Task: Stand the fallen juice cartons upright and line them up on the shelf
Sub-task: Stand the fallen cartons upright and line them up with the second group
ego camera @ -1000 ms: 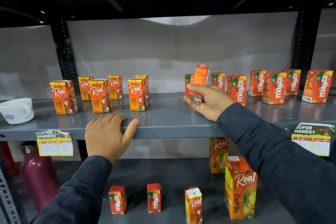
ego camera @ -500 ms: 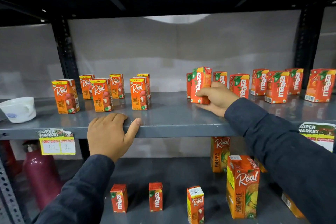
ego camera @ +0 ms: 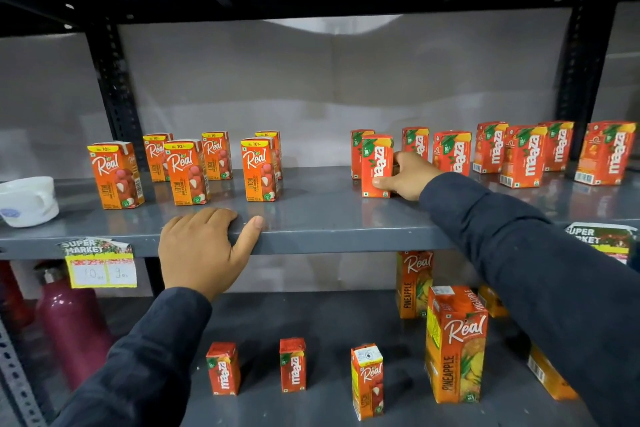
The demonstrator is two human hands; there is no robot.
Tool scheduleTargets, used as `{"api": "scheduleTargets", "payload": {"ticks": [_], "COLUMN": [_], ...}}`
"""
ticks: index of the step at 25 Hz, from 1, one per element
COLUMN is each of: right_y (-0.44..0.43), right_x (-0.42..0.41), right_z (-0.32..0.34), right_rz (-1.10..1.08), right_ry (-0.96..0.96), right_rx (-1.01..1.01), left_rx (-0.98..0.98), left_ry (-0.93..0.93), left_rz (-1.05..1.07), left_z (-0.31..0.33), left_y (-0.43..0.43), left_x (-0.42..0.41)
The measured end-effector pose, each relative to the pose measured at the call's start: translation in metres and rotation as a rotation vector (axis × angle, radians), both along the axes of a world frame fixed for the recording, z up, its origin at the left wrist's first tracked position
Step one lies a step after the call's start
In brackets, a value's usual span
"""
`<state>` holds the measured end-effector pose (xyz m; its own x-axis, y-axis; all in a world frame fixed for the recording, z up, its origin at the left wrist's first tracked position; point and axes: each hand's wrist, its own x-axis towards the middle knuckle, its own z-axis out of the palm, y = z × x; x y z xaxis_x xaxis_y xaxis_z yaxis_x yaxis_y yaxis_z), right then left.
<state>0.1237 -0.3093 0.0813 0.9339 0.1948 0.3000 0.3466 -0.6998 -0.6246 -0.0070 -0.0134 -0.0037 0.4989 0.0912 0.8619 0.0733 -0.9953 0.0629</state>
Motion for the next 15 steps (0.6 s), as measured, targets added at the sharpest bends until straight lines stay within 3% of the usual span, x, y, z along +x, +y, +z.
{"api": "scheduleTargets", "payload": {"ticks": [15], "right_y": [0.0056], "right_x": [-0.0025], "right_z": [-0.0074], "right_rz": [-0.080], "right_ry": [-0.064], "right_rx": [-0.192], "left_rx": [-0.021], "left_ry": [0.047], "left_rz": [-0.002], "left_z": [0.0030], "left_y": [-0.0044], "left_x": [-0.0052]}}
